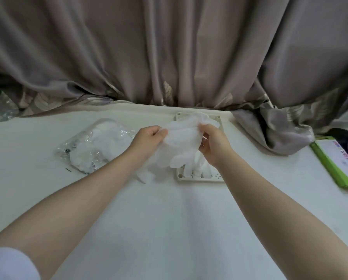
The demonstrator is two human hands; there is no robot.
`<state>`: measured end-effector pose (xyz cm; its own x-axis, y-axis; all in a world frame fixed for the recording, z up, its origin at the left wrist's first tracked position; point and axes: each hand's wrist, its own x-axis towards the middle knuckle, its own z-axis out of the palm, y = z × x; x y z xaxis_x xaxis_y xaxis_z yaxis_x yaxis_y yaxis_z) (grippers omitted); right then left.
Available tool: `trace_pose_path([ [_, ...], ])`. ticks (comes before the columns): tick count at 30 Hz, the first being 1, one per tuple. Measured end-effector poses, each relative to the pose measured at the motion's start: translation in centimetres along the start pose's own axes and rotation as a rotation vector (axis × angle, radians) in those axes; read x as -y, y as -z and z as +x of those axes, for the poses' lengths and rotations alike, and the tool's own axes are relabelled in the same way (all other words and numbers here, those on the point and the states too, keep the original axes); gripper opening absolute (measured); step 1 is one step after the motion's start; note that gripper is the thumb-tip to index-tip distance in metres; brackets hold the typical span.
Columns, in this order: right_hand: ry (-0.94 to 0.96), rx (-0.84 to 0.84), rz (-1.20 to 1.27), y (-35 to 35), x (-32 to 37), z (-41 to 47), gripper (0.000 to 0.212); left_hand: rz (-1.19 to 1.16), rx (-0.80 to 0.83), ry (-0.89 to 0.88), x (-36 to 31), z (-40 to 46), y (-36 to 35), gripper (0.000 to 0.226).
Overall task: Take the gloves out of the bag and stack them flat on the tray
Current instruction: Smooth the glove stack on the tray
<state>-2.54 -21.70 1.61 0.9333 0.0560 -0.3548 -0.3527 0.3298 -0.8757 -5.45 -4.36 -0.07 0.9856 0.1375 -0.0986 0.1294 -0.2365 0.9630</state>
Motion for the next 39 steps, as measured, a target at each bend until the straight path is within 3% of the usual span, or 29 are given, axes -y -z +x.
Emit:
trace_pose_path([
  [2,0.002,0.025,0.043,0.8,0.5,-0.2,0.02,0.084,-0.104,-0.065,-0.4,-0.1,-1.0,0.005],
  [3,0.013,0.049,0.062,1.2,0.7,-0.3,0.018,0.161,-0.168,-0.145,-0.8,-0.3,-1.7,0.015],
  [5,0.041,0.124,0.122,2.0,1.1,-0.4,0.012,0.204,-0.168,-0.305,-1.9,-0.7,-3.2,0.014],
  [7,0.061,0.214,0.144,2.3,1.4,-0.7,0.009,0.032,0.03,-0.261,-3.4,-1.7,-4.5,0.004],
  [9,0.102,0.3,0.09,3.0,2.0,-1.1,0.004,-0.177,0.196,-0.14,-4.5,-2.3,-6.2,0.012],
  [11,0.122,0.375,0.055,3.6,2.4,-1.5,0.007,-0.305,0.209,-0.093,-5.0,-2.3,-7.2,0.017],
  [14,0.091,0.496,0.005,5.4,3.4,-1.8,0.032,-0.397,0.209,-0.053,-5.1,-2.1,-8.5,0.016],
  [16,0.108,0.471,-0.134,6.3,3.9,-1.9,0.03,-0.363,0.241,-0.033,-4.8,-1.6,-9.0,0.014],
  [19,0.265,0.243,-0.397,7.5,4.2,-1.6,0.014,-0.311,0.299,0.039,-4.6,-1.1,-10.1,0.013],
  [22,0.365,0.033,-0.446,8.5,3.6,-0.3,0.012,-0.337,0.32,0.104,-4.2,-0.4,-10.8,0.018],
  [24,0.299,-0.015,-0.44,9.6,3.1,0.9,0.021,-0.463,0.351,0.16,-3.9,0.0,-11.0,0.023],
  [25,0.204,0.036,-0.424,10.2,2.9,1.5,0.041,-0.535,0.368,0.195,-3.8,0.3,-11.0,0.026],
  [27,-0.006,0.303,-0.346,11.3,2.5,2.3,0.068,-0.624,0.399,0.276,-3.5,0.8,-10.8,0.03],
  [29,-0.144,0.507,-0.217,11.7,2.2,2.5,0.07,-0.604,0.394,0.367,-3.2,1.5,-10.5,0.034],
  [32,-0.243,0.595,-0.153,11.6,1.7,4.0,0.078,-0.482,0.346,0.461,-2.5,3.1,-10.3,0.033],
  [34,-0.218,0.582,-0.214,11.3,1.4,5.0,0.055,-0.409,0.324,0.494,-1.8,4.0,-10.3,0.032],
  [36,-0.209,0.444,-0.284,11.0,1.1,5.9,0.026,-0.303,0.313,0.497,-1.0,4.6,-10.2,0.029],
  [39,-0.219,0.291,-0.293,10.9,0.2,7.8,0.017,-0.14,0.363,0.45,0.5,5.7,-10.0,0.025],
])
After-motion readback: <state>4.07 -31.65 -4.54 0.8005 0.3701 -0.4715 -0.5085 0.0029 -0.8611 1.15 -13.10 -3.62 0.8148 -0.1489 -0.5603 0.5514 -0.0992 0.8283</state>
